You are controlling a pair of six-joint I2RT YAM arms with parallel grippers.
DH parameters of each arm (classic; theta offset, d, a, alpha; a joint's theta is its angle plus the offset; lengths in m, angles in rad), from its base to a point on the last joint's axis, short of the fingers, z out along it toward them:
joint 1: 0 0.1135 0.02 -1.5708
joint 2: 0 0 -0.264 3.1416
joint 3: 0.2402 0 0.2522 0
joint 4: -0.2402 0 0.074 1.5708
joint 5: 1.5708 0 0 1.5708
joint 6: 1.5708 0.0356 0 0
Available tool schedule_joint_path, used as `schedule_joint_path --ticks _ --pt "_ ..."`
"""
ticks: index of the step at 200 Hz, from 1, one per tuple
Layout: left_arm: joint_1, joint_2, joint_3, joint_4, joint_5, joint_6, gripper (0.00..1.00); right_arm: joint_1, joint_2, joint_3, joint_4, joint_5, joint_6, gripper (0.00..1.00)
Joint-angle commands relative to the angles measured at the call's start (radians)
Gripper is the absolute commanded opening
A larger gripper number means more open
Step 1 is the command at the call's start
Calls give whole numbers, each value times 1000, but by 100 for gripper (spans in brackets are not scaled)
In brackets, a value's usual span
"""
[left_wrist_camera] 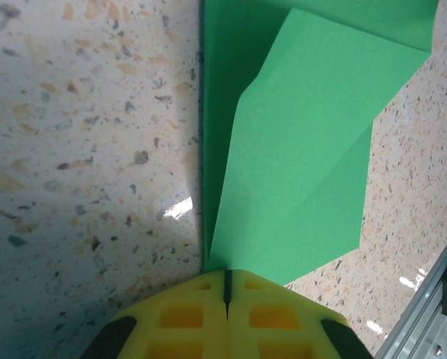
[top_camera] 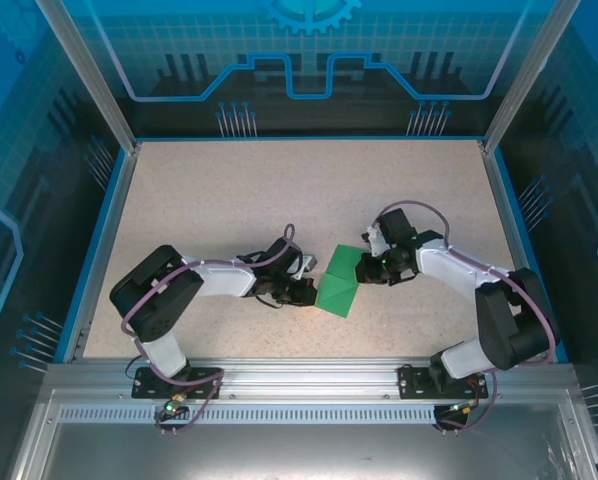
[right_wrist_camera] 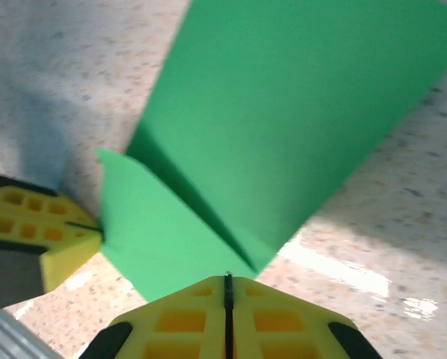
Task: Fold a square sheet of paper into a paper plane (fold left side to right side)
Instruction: Fold the triangle a second time at the center of the table.
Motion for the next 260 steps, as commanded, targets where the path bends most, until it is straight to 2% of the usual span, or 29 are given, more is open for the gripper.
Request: schedule_joint_path --ticks 1,22,88,143,207,260 --pt "-6 29 -7 -120 -89 25 5 58 24 -2 34 -69 35 9" --pt "-9 28 -4 -120 -88 25 5 90 98 28 38 -58 41 9" --pt "-19 -6 56 -144 -62 29 6 86 243 65 -64 71 16 9" --pt "-65 14 169 -167 -17 28 7 84 252 66 -89 102 5 7" --pt "-66 131 250 -163 -8 35 7 85 250 64 -79 97 4 6" --pt "-65 149 274 -185 -22 53 7 84 256 62 -81 104 6 6"
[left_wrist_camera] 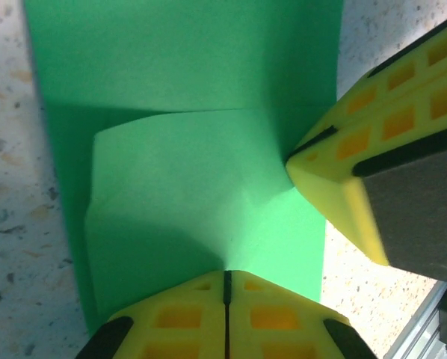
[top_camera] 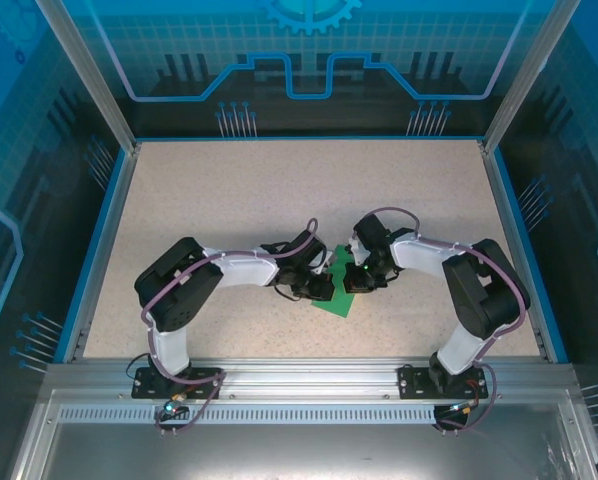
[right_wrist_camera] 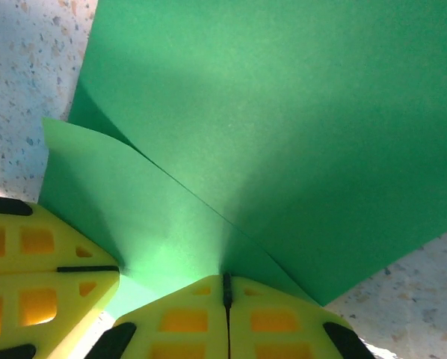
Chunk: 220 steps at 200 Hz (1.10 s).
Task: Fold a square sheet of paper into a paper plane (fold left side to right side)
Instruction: Fold the triangle a second time at the center of the table.
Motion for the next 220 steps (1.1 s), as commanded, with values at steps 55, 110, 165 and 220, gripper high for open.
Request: schedule_joint_path --ticks 55,110,165,220 --pt "8 7 -9 -41 -20 22 7 -17 41 -9 -65 79 -16 6" --pt "19 18 -22 -84 -46 26 6 -26 49 -6 -79 86 -24 5" --pt "40 -25 -99 -85 -47 23 6 -39 56 -5 -87 91 -34 5" --pt "49 -88 -191 -74 -32 32 6 -50 55 -4 -95 96 -43 5"
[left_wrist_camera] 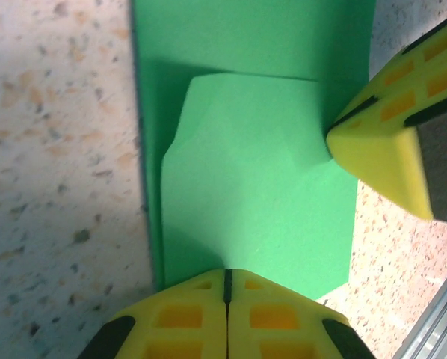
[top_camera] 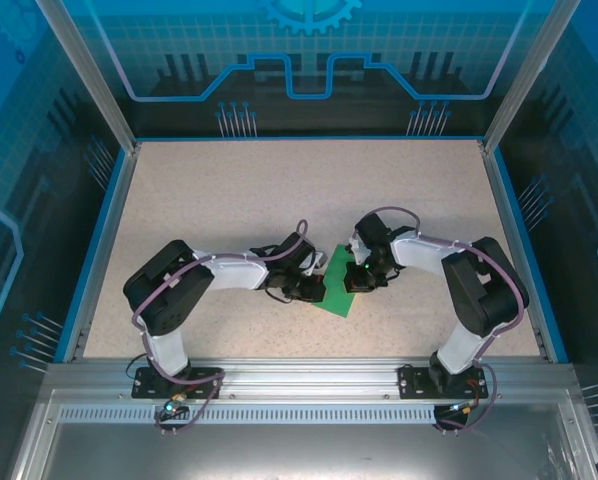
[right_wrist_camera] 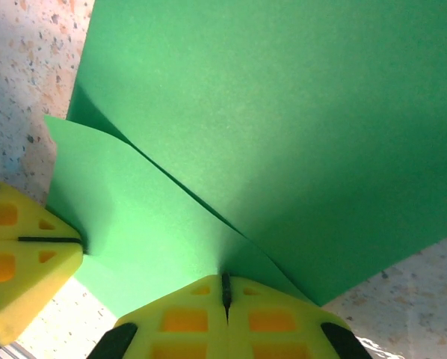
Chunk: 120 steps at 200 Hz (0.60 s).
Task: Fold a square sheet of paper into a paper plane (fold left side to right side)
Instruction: Fold the triangle a second time at the center of the table, then turn over the paper at the center of the table.
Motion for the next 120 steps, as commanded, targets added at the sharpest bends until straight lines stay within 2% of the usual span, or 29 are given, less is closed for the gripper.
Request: schedule_joint_path --ticks 1,40,65,97,120 --pt "12 -24 -77 -124 -24 24 6 -32 39 -15 -77 115 -16 5" --pt "17 -93 -121 -123 -21 36 7 -34 -2 -16 -30 64 -18 6" --pt "44 -148 -138 -102 0 30 11 -39 -89 -27 38 0 -8 11" --pt "73 -199 -113 -76 19 35 24 -83 -238 -76 66 35 7 39" --pt "79 -192 -71 -51 26 49 34 -124 -340 -132 55 76 4 53"
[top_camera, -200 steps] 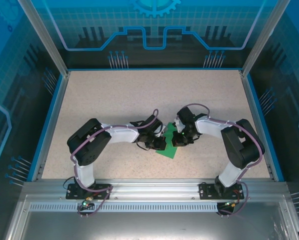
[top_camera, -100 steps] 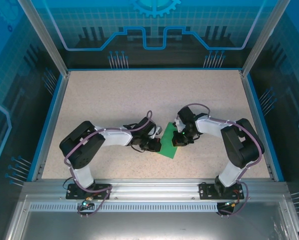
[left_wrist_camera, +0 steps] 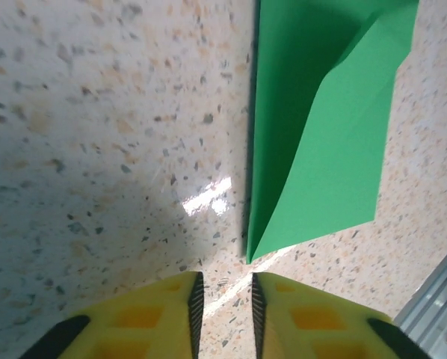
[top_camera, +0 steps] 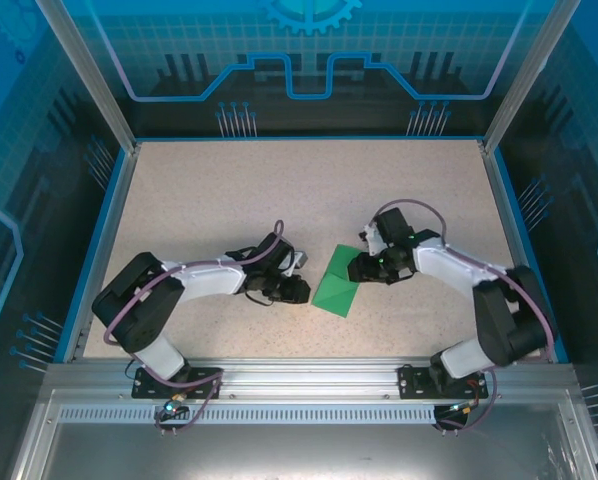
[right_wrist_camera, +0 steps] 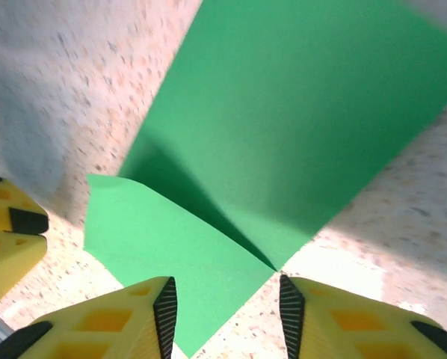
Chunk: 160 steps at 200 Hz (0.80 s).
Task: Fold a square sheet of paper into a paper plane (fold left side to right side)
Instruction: Turn over the paper at the center of the table.
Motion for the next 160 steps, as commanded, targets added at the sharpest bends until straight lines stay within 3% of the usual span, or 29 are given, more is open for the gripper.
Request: schedule_joint_path --ticks 1,42,92,114,160 --pt "8 -15 54 7 25 30 34 -47 -99 -57 0 49 4 53" --pt "11 80 153 38 23 77 45 -101 -235 -156 47 -12 19 76" --pt "11 213 265 42 65 92 45 -105 -271 -178 41 -61 3 78" --pt "11 239 290 47 84 97 38 -105 -271 -190 45 -75 0 81" --pt "13 218 269 65 58 94 9 -106 -219 -199 89 -174 26 86"
